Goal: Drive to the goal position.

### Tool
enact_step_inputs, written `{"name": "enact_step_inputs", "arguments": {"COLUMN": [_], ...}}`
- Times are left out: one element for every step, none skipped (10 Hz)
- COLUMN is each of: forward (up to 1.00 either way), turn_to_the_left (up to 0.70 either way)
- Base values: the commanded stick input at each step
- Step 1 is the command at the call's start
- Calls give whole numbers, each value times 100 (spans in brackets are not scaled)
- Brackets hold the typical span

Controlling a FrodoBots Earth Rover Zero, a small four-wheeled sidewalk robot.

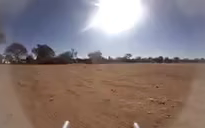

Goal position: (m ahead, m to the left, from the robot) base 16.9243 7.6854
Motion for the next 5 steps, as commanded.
{"name": "enact_step_inputs", "arguments": {"forward": [50, 50, 50, 50, 50], "turn_to_the_left": [0, 0, 0, 0, 0]}}
